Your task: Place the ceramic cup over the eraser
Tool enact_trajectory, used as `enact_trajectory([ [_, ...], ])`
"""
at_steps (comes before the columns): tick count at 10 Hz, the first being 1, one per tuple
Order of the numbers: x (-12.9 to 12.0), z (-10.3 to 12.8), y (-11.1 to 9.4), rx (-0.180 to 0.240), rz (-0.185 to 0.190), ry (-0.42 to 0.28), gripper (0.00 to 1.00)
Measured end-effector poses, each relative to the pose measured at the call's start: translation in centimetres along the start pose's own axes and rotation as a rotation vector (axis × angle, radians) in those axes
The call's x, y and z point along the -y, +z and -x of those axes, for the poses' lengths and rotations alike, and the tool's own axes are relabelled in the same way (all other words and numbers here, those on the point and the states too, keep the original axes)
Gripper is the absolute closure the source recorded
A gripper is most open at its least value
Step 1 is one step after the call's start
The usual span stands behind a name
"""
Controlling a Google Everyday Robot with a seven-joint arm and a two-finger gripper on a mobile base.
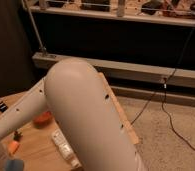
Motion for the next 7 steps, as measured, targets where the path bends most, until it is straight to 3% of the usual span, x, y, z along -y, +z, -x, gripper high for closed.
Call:
enact_trajectory([
  [7, 0.1, 0.0, 1.1, 0.052, 0.0, -0.12, 0.35],
])
